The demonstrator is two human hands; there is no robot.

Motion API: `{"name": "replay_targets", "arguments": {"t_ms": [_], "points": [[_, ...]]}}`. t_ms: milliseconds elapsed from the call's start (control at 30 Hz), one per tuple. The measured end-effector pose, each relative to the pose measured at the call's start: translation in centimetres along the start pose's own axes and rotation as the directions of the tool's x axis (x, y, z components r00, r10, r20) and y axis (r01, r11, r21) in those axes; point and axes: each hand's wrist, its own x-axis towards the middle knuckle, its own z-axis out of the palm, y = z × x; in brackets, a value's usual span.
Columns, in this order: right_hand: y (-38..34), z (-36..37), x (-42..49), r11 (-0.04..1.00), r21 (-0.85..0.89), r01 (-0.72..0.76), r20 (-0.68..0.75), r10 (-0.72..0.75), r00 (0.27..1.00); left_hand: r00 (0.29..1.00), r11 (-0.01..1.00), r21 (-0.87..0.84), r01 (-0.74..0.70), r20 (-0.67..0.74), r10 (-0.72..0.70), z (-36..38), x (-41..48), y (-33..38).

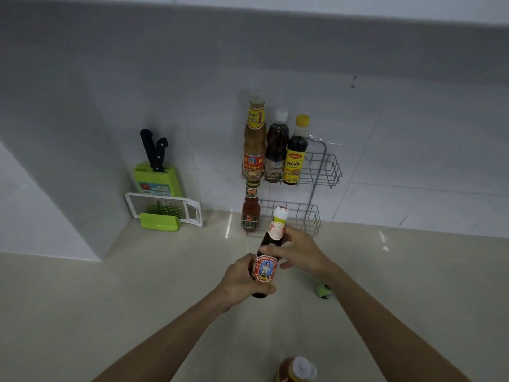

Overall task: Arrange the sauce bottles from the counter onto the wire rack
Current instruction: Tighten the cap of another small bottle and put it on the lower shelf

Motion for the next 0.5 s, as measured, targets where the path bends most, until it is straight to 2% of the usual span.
{"name": "replay_targets", "arguments": {"t_ms": [100,167,300,433,500], "points": [[0.9,-1.1,2.1,0.995,0.103,0.000,-0.131,0.013,0.991,0.995,0.999,-0.053,0.005,0.098,0.000,-0.9,2.9,0.6],[1.6,-1.7,3.8,0.984,0.174,0.038,-0.251,0.007,0.968,0.991,1.000,-0.017,0.010,0.130,-0.007,-2.2,4.7,1.3],[2.9,-1.7,7.4,0.987,0.101,0.127,-0.488,-0.063,0.871,0.999,1.000,0.002,0.020,0.036,-0.020,-4.9,8.5,2.7],[4.1,-0.5,10.7,0.983,0.084,0.166,-0.560,-0.091,0.823,0.997,0.997,0.002,0.077,0.020,-0.077,-6.4,12.3,3.2],[4.5,-0.3,12.1,0.987,0.065,0.147,-0.544,-0.089,0.834,0.996,0.996,0.003,0.086,0.026,-0.086,-6.7,13.7,3.2]]}}
